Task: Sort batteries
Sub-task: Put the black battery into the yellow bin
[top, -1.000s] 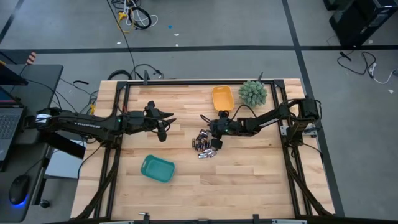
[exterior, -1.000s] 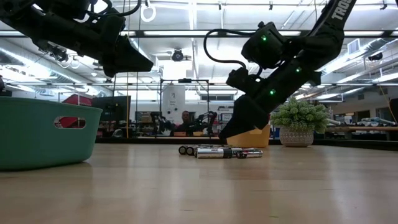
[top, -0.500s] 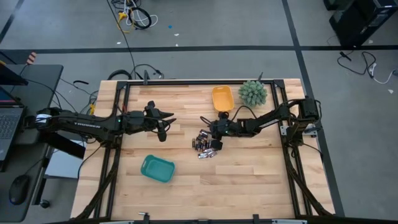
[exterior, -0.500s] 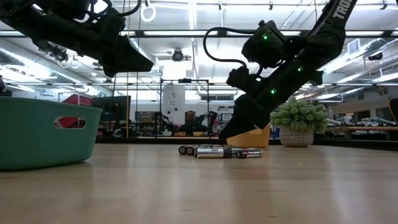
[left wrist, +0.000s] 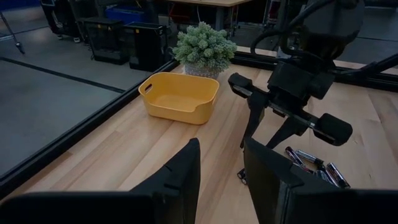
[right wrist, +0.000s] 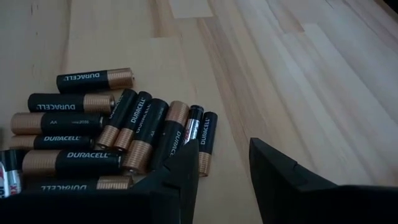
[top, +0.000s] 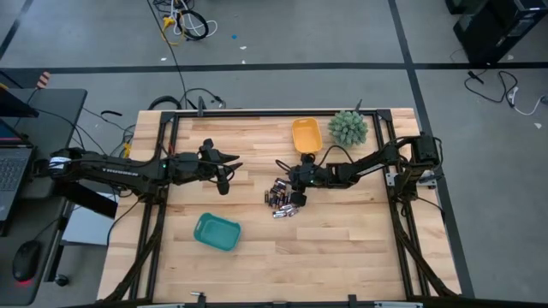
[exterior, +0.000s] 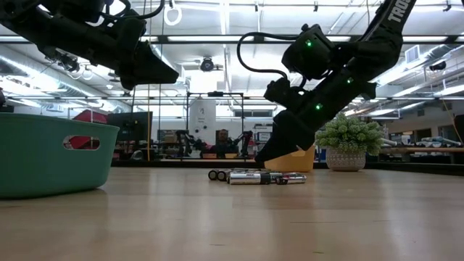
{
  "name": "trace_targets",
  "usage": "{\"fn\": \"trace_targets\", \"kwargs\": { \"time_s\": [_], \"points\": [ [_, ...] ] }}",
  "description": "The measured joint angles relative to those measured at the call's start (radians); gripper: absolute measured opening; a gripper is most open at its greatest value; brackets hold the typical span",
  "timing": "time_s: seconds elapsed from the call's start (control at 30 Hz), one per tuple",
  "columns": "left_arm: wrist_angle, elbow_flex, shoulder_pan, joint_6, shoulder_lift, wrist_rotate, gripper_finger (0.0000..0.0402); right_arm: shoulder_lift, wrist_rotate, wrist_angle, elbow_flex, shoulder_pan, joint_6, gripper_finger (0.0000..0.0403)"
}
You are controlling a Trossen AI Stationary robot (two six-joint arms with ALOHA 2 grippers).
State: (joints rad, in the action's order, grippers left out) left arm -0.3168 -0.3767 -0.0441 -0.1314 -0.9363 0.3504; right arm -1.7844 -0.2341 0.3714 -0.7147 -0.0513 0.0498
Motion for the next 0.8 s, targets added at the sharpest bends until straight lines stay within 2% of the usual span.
{"fn": "trace_targets", "kwargs": {
  "time_s": [0.3, 0.53, 0.8],
  "points": [
    [-0.001, 0.000, 0.000, 0.000, 0.000, 0.000, 0.0119, -0.092, -0.017, 0.053, -0.004, -0.003, 0.013, 0.0126],
    [-0.002, 0.000, 0.000, 0.000, 0.000, 0.000, 0.0119, -0.094, -0.017, 0.050, -0.005, -0.004, 0.026, 0.0125],
    [-0.002, 0.000, 0.000, 0.000, 0.000, 0.000, 0.0119, -0.094, 0.043, 0.038, -0.006, -0.027, 0.030, 0.0097]
  ]
}}
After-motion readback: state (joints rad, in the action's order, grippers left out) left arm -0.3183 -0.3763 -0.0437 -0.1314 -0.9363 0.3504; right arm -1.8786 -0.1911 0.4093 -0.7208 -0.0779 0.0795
